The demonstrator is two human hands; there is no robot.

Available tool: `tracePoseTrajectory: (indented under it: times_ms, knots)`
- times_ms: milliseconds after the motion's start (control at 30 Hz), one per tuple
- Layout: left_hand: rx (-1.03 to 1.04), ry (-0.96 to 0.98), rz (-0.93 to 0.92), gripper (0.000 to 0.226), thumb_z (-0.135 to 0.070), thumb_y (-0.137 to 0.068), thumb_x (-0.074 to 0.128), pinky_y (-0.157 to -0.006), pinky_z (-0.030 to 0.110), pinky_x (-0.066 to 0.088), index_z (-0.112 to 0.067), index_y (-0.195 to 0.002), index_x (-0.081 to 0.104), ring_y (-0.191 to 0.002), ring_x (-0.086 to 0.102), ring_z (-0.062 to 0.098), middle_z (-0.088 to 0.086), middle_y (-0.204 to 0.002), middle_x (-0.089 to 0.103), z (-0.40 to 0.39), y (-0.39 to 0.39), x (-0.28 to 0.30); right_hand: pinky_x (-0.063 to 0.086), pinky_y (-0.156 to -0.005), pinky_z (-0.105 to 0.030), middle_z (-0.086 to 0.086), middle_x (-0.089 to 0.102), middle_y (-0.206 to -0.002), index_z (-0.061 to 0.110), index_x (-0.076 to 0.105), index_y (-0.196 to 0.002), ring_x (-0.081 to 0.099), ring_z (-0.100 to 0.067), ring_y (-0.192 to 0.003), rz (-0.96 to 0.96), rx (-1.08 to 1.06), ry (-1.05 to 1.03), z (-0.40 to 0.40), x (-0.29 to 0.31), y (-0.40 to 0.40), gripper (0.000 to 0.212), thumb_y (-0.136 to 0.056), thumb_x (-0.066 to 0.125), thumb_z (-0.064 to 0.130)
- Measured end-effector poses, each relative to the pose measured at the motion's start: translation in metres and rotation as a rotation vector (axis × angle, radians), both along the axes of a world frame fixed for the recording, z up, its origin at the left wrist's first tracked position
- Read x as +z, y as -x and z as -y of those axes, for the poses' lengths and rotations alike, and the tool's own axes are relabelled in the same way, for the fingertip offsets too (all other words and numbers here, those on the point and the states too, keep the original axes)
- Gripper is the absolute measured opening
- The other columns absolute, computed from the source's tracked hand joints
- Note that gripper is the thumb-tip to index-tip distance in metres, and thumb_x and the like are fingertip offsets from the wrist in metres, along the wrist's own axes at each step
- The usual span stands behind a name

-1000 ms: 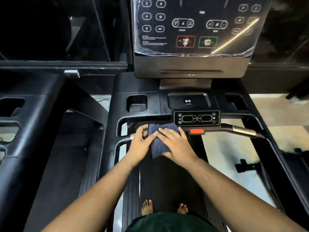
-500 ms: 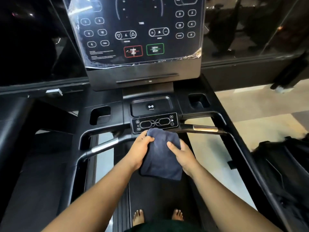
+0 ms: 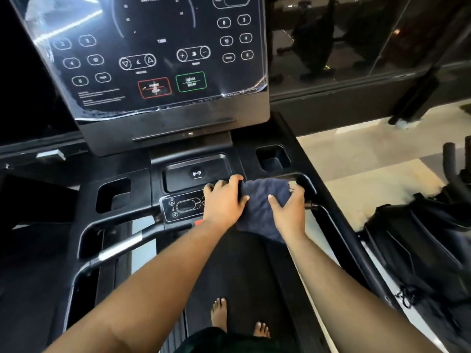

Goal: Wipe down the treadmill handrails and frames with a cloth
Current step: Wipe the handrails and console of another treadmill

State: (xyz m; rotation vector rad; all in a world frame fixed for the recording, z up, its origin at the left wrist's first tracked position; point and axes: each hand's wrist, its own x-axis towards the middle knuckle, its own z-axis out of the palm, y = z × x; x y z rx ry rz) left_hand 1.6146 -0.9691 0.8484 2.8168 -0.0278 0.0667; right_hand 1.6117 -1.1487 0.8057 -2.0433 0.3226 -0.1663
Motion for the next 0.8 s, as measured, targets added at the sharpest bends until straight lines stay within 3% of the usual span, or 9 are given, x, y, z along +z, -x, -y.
tracePoseTrajectory:
  times_ms: [67,133,267,333,400,467,667,733,800]
  knots:
    - [-0.062,-0.098,-0.004,0.044,-0.048,-0.096,0.059,-0.114,0.054,0.024,-0.029,-0.133,0.046,-0.126,0.053,0.025,-0.002,-0.117,0.069,-0.002,-0.016,-0.006,0.047,-0.106,-0.041,-0.008,0.05,-0.142,0.013,0.043,-0.142,0.052,-0.03,-0.132,0.097,-0.013,0.257,-0.009,-0.004,-0.008,0.064,-0.089,0.076,0.029]
    - [-0.148,-0.195,0.015,0.039,-0.048,-0.097,0.056,-0.117,0.059,0.02,-0.027,-0.129,0.051,-0.129,0.049,0.024,-0.002,-0.123,0.065,-0.005,-0.028,-0.013,0.034,-0.119,-0.048,-0.007,0.043,-0.155,0.015,0.039,-0.151,0.038,-0.026,-0.146,0.171,0.18,0.486,-0.018,-0.013,-0.01,0.07,-0.093,0.067,0.043]
    - [-0.276,-0.292,0.029,0.048,-0.059,-0.101,0.04,-0.119,0.066,0.016,-0.024,-0.13,0.057,-0.141,0.039,0.024,0.001,-0.145,0.051,-0.025,-0.051,-0.026,0.003,-0.127,-0.054,-0.002,0.022,-0.169,0.018,0.02,-0.162,0.01,-0.019,-0.158,-0.049,0.635,0.773,-0.027,-0.037,-0.008,0.105,-0.084,0.055,0.078]
    - [-0.328,-0.303,-0.017,0.057,-0.063,-0.103,0.031,-0.12,0.066,0.014,-0.025,-0.138,0.053,-0.146,0.035,0.024,0.001,-0.154,0.045,-0.035,-0.059,-0.03,0.017,-0.124,-0.048,0.002,0.043,-0.156,0.023,0.035,-0.153,0.032,-0.02,-0.149,-0.083,0.655,0.871,-0.024,-0.029,-0.024,0.104,-0.073,0.058,0.085]
    - [-0.368,-0.293,-0.035,0.061,-0.063,-0.103,0.027,-0.122,0.064,0.016,-0.025,-0.147,0.047,-0.148,0.035,0.024,0.001,-0.158,0.042,-0.04,-0.064,-0.032,0.035,-0.107,-0.043,0.005,0.061,-0.131,0.029,0.051,-0.129,0.054,-0.021,-0.126,-0.14,0.735,0.912,-0.025,-0.013,-0.051,0.088,-0.066,0.06,0.089]
    - [-0.38,-0.283,-0.032,0.064,-0.063,-0.103,0.025,-0.122,0.062,0.018,-0.025,-0.151,0.042,-0.149,0.034,0.025,0.001,-0.16,0.04,-0.04,-0.063,-0.035,0.039,-0.098,-0.043,0.007,0.066,-0.116,0.03,0.053,-0.114,0.06,-0.021,-0.112,-0.187,0.849,0.954,-0.026,0.0,-0.072,0.079,-0.064,0.058,0.091]
    - [-0.416,-0.322,0.005,0.071,-0.071,-0.098,0.024,-0.121,0.064,0.017,-0.03,-0.154,0.04,-0.152,0.028,0.029,0.002,-0.164,0.034,-0.043,-0.062,-0.038,0.034,-0.114,-0.051,-0.003,0.062,-0.132,0.023,0.052,-0.139,0.055,-0.027,-0.127,0.124,0.555,1.073,-0.007,-0.061,-0.023,0.086,-0.072,0.068,0.075]
    - [-0.4,-0.34,0.003,0.073,-0.073,-0.097,0.025,-0.121,0.064,0.017,-0.03,-0.155,0.039,-0.152,0.027,0.03,0.003,-0.164,0.033,-0.042,-0.062,-0.038,0.038,-0.108,-0.048,-0.002,0.062,-0.127,0.023,0.053,-0.136,0.058,-0.027,-0.123,0.101,0.573,1.099,-0.001,-0.059,-0.034,0.082,-0.072,0.068,0.071]
    - [-0.38,-0.354,-0.012,0.074,-0.074,-0.096,0.026,-0.121,0.065,0.016,-0.03,-0.155,0.038,-0.153,0.026,0.031,0.003,-0.165,0.031,-0.038,-0.059,-0.038,0.045,-0.094,-0.041,0.003,0.065,-0.118,0.028,0.053,-0.128,0.062,-0.023,-0.113,-0.028,0.78,1.025,0.001,-0.031,-0.06,0.077,-0.07,0.066,0.077]
